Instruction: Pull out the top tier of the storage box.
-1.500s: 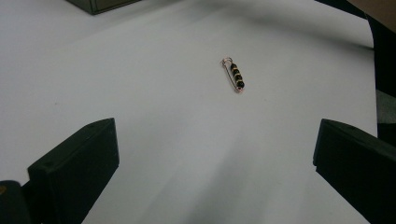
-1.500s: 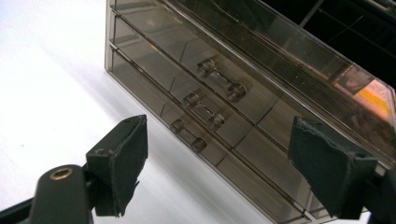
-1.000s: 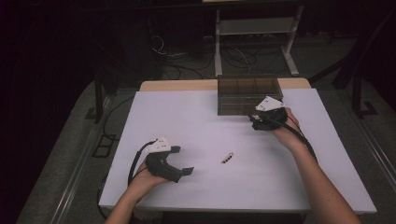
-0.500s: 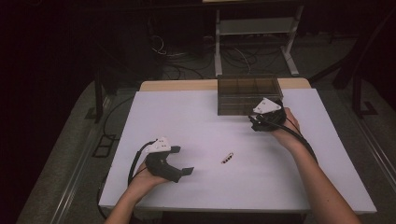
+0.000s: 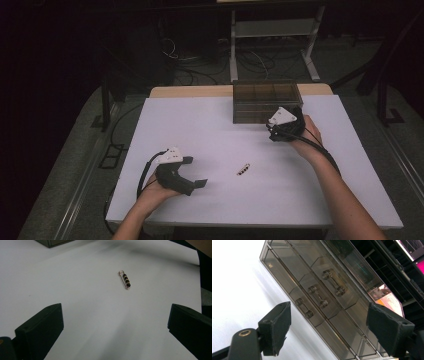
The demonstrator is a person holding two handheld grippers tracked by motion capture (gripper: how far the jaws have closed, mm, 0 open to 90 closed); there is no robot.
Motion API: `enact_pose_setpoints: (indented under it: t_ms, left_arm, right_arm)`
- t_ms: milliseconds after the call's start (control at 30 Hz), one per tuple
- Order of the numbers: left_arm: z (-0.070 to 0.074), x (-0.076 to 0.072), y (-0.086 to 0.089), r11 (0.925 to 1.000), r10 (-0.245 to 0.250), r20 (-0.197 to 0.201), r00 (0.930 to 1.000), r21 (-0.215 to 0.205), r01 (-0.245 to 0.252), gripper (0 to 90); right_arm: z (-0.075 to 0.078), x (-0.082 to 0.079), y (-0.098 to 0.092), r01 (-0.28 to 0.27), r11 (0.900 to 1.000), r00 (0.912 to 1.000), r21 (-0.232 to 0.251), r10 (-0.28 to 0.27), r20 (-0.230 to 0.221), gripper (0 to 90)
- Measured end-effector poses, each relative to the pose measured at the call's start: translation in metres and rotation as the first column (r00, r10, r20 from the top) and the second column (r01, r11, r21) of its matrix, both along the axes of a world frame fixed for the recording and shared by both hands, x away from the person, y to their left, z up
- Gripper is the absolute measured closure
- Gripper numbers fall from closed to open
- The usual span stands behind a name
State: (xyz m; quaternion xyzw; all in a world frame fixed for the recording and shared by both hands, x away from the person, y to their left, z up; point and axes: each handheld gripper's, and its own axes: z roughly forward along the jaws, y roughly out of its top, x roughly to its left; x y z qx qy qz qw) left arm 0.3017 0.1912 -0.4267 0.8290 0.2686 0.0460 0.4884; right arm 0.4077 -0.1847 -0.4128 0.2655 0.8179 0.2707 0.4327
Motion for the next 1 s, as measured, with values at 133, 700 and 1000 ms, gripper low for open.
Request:
enact_pose_setpoints:
  t_ms: [133, 700, 1000]
  left_arm:
    - [0.000, 0.000, 0.000, 1.0000, -0.001, 0.000, 1.0000, 0.002, 0.001, 0.0]
    - [0.000, 0.000, 0.000, 0.9999, -0.005, 0.007, 1.0000, 0.014, 0.005, 0.0]
    - [0.000, 0.000, 0.000, 0.9999, -0.005, 0.007, 1.0000, 0.012, 0.005, 0.0]
  right_arm:
    - [-0.001, 0.000, 0.001, -0.002, 1.000, 1.0000, -0.016, 0.002, 0.004, 19.5]
    - [-0.004, -0.003, 0.008, -0.008, 0.992, 0.9986, -0.126, 0.014, 0.051, 19.5]
    - [-0.005, -0.003, 0.012, -0.009, 0.982, 0.9961, -0.188, 0.026, 0.084, 19.5]
